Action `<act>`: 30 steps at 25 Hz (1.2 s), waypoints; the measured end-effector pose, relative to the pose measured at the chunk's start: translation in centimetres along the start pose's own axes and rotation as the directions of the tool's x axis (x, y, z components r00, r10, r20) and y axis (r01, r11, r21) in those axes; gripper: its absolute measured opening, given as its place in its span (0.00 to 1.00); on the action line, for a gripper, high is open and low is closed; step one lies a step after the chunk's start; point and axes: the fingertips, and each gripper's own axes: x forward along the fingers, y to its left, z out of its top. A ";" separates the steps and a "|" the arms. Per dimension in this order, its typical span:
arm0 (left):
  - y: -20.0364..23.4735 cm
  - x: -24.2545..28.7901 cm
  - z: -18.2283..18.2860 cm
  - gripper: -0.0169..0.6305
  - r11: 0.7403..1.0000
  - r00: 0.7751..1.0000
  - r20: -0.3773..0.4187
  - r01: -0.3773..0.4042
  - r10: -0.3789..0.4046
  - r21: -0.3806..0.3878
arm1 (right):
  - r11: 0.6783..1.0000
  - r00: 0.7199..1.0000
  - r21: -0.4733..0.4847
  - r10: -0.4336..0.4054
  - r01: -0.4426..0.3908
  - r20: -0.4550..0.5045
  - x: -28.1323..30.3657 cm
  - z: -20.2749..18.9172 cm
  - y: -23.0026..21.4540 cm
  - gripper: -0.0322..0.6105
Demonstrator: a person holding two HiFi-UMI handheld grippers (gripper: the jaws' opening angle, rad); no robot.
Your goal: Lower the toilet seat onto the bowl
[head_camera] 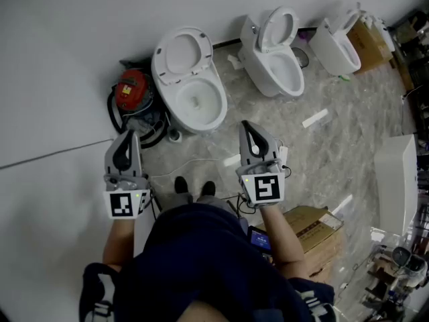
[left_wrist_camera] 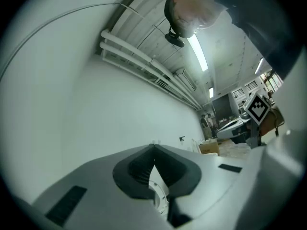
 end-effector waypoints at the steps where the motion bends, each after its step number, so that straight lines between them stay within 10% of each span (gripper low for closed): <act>1: 0.0 0.0 0.1 0.06 1.000 1.000 -0.001 0.000 0.000 0.001 | 1.000 1.000 -0.001 0.002 -0.002 0.003 0.0 0.1 -0.1 0.08; 30: -1.2 -1.1 -0.3 0.06 1.000 0.999 -0.037 -0.020 0.021 0.022 | 0.997 0.998 0.046 0.061 -0.061 0.009 -0.2 -1.5 -0.8 0.13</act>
